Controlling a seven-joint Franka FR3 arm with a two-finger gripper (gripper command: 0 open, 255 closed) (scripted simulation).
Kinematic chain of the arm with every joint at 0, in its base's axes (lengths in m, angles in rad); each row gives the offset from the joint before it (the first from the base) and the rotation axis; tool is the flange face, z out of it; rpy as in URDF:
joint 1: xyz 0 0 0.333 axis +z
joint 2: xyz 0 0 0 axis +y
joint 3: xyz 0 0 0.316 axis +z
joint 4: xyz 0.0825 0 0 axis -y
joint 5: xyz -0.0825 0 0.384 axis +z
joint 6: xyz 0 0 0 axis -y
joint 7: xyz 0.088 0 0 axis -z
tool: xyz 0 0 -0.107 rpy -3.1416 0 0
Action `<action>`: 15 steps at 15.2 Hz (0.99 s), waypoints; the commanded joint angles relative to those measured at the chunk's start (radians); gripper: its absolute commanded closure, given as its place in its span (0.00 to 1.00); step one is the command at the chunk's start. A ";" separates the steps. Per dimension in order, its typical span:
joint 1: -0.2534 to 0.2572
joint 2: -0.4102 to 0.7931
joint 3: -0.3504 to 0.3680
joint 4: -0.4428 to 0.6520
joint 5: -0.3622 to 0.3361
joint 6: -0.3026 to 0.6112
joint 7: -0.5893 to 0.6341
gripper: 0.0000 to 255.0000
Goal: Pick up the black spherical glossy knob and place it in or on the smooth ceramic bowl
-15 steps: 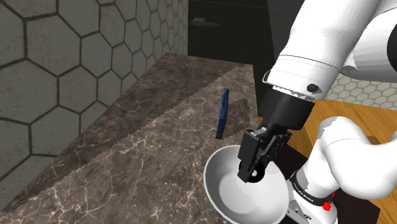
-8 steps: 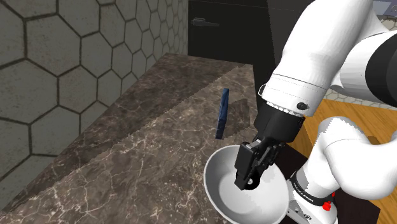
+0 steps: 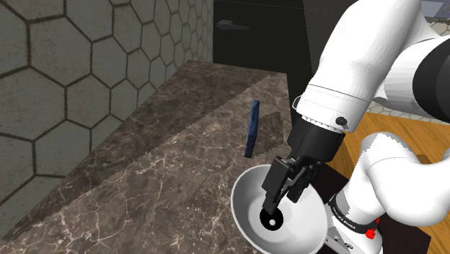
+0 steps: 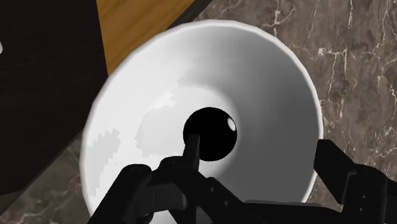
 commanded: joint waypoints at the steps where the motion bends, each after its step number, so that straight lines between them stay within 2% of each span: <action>1: 0.000 0.000 0.000 0.000 0.000 0.000 0.000 0.00; 4: 0.000 0.000 0.000 0.000 0.000 0.000 0.000 0.00; 8: -0.025 -0.020 -0.078 0.094 -0.072 -0.125 0.013 0.00; 15: -0.025 -0.020 -0.078 0.094 -0.072 -0.125 0.014 0.00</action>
